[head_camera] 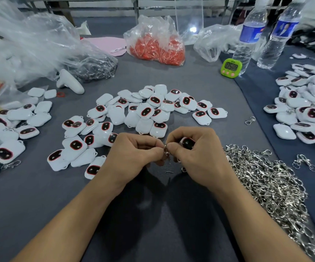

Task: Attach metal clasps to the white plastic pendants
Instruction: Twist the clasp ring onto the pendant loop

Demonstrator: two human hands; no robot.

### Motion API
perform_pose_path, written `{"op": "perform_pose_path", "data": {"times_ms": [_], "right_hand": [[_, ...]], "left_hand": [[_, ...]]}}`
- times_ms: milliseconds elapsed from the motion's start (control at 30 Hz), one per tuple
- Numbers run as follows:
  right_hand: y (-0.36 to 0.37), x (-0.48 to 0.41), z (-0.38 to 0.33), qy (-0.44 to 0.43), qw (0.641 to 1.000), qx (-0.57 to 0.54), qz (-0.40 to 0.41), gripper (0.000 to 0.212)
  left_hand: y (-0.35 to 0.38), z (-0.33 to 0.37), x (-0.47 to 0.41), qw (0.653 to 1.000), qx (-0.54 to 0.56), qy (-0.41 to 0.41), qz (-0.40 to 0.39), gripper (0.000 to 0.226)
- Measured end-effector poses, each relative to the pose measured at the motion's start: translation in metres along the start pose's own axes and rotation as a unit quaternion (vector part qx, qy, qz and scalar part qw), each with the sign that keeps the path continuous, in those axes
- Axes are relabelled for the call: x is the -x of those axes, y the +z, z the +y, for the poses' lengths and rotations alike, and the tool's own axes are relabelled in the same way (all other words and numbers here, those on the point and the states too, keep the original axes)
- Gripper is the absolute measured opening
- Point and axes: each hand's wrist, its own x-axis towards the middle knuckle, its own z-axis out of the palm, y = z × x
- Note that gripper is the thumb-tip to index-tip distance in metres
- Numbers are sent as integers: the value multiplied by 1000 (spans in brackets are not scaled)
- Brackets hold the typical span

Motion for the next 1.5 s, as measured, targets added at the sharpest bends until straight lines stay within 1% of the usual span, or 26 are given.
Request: {"op": "perform_pose_path", "data": {"times_ms": [200, 333, 433, 500, 600, 800, 933, 1133, 1367, 1500], "right_hand": [[-4, -1, -2, -12, 997, -74, -34, 20], [-4, -1, -1, -20, 994, -87, -55, 19], [-1, -1, 1, -4, 995, -94, -44, 17], [0, -1, 2, 11, 994, -107, -34, 16], [-4, -2, 3, 11, 993, -116, -23, 15], [-6, -1, 3, -6, 998, -50, -47, 15], [-7, -1, 1, -13, 998, -45, -47, 19], [-7, 0, -1, -42, 998, -14, -40, 20], [-7, 1, -2, -53, 998, -23, -40, 21], [-5, 0, -1, -53, 997, -15, -48, 21]], "left_hand": [[-8, 3, -1, 999, -5, -20, -39, 15], [-7, 7, -1, 998, -5, -32, -53, 6], [-4, 5, -1, 999, -27, -13, -21, 11], [-2, 3, -1, 999, -32, 3, -2, 22], [0, 2, 0, 1000, -11, 16, -14, 24], [1, 0, -1, 1000, -3, 1, -22, 19], [-2, 1, -2, 999, 1, -14, -36, 3], [-2, 0, -2, 999, 18, -23, -44, 4], [-3, 1, -2, 998, 28, -17, -60, 7], [-1, 1, -2, 999, 4, -17, -40, 11]]}}
